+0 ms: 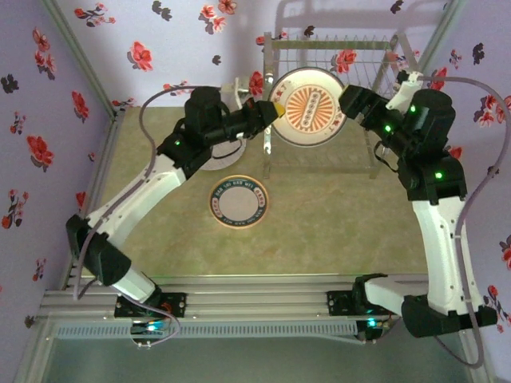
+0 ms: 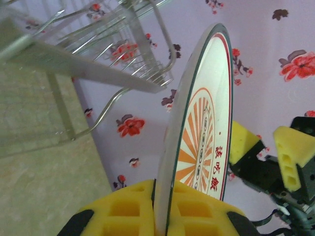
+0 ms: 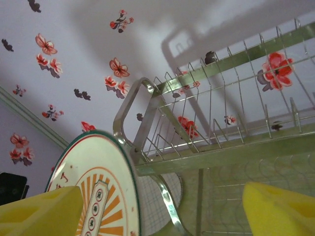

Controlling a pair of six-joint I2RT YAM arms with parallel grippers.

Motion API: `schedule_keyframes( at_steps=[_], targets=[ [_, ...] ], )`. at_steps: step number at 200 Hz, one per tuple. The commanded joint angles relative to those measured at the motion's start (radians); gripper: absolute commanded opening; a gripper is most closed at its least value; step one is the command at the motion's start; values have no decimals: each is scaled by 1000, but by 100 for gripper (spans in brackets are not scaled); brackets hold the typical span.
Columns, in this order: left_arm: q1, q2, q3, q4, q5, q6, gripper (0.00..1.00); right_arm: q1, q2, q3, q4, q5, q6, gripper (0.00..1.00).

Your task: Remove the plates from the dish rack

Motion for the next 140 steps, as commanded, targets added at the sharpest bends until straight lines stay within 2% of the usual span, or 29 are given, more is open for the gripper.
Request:
schedule_keyframes(
  at_steps=[1, 28, 68, 111, 140],
  targets=[
    [21, -117, -115, 21, -16, 38, 0, 7, -49, -16, -46, -30, -125, 85],
    [39, -234, -258, -36, -45, 57, 0, 62, -101, -57, -106, -45, -227, 85],
    [70, -372, -449, -88, -82, 58, 0, 126, -155, -114, -202, 1, -339, 85],
    [118, -468, -650, -138, -119, 41, 0, 168, -186, -187, -236, 1, -382, 85],
    [164, -490, -782, -115, -130, 14, 0, 185, -197, -274, -230, -73, -380, 85]
  ],
)
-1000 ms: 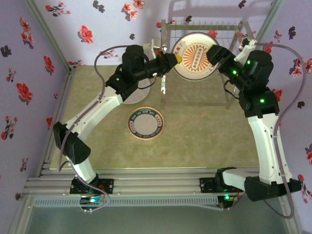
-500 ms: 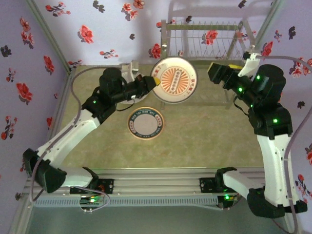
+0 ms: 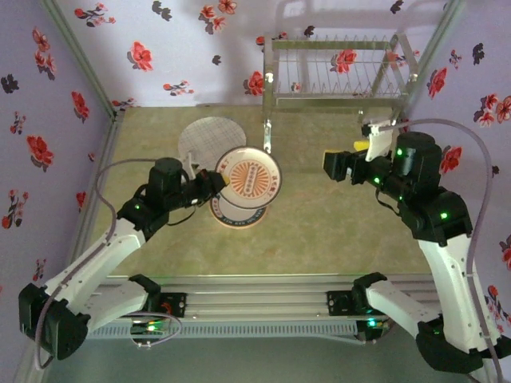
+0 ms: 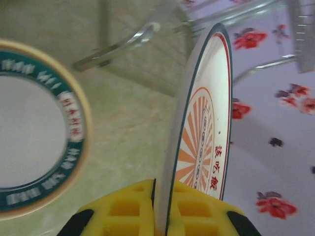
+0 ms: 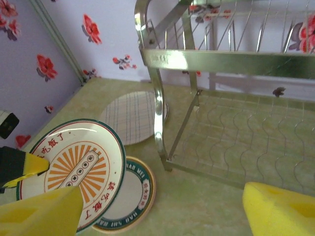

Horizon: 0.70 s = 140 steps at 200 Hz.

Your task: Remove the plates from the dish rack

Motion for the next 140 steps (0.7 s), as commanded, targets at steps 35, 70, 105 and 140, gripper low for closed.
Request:
schedule_keyframes(
  at_steps=[35, 70, 105, 140],
  targets=[
    [81, -7, -225, 133, -49, -63, 0, 57, -40, -170, 51, -74, -1, 85],
    [104, 64, -295, 226, -55, -59, 0, 90, -28, -213, 86, -99, -22, 85],
    [105, 147, -310, 291, -48, -47, 0, 114, -11, -247, 116, -136, -48, 86],
    [113, 212, -304, 325, -44, -33, 0, 129, -10, -287, 175, -146, -27, 86]
  ],
)
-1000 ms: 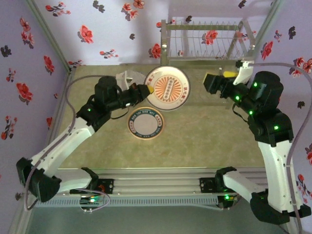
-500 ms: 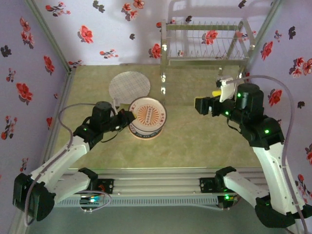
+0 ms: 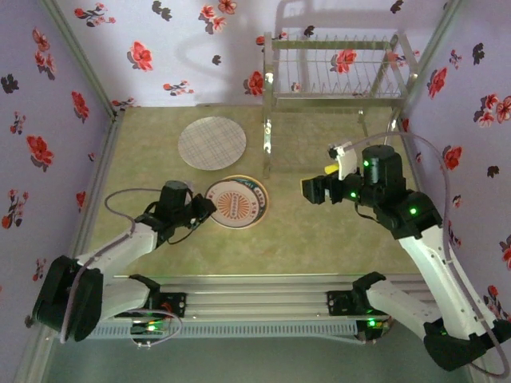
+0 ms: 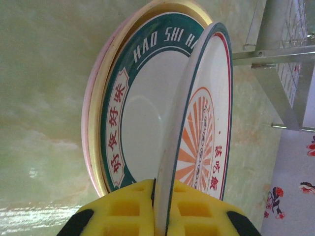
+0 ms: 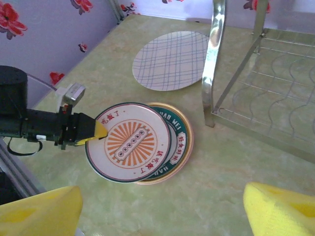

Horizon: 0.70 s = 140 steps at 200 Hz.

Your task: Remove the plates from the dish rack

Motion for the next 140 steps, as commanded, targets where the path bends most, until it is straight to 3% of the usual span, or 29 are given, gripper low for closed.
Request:
schedule_keyframes(
  at_steps=[1, 140],
  targets=[
    [13, 32, 1, 101, 5, 12, 0, 15, 0, -28, 78, -25, -4, 86],
    [15, 215, 51, 135, 32, 30, 0, 34, 20, -51, 119, -20, -7, 93]
  ],
)
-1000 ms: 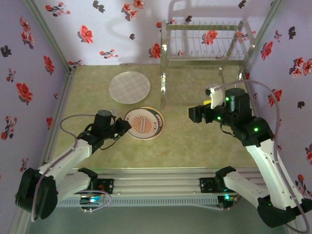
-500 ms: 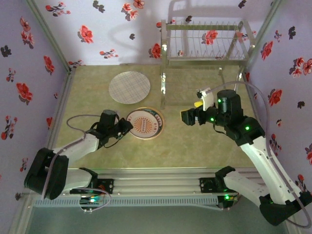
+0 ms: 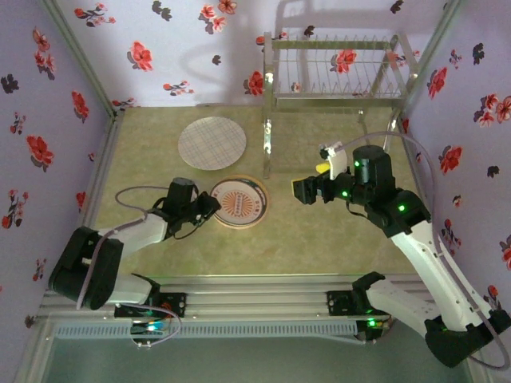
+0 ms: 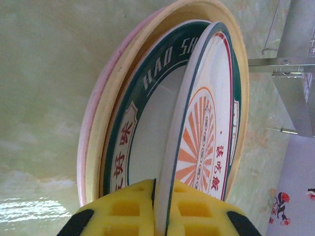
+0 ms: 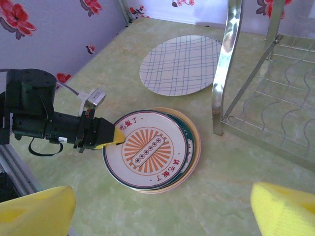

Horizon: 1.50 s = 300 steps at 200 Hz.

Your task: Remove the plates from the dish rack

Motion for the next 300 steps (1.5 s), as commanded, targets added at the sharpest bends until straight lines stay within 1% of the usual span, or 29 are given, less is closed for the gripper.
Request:
schedule_keyframes(
  at_steps=[1, 29, 54, 89, 118, 137, 193, 227, 264, 300],
  targets=[
    [6, 34, 30, 5, 4, 29, 0, 8, 1, -6, 27, -12, -8, 93],
    [5, 48, 39, -10, 5, 31, 0, 8, 2, -3, 21, -13, -4, 93],
    [4, 51, 45, -31, 6, 33, 12, 8, 2, -3, 22, -5, 1, 93],
    [5, 53, 76, -87, 11, 52, 23, 8, 6, 1, 26, -3, 10, 94],
    [4, 54, 118, -178, 4, 72, 35, 8, 7, 3, 27, 2, 18, 94],
    [5, 56, 149, -255, -13, 78, 40, 8, 7, 5, 27, 4, 22, 94],
    [-19, 96, 294, -497, -78, 134, 47, 10, 7, 11, 32, 11, 31, 95],
    [-47, 157, 389, -631, -124, 172, 48, 9, 5, 11, 31, 15, 36, 95],
    [-69, 212, 447, -691, -151, 189, 48, 9, 2, 10, 27, 20, 36, 95],
    [-92, 235, 510, -785, -218, 205, 51, 9, 0, 11, 20, 25, 36, 95]
  ],
)
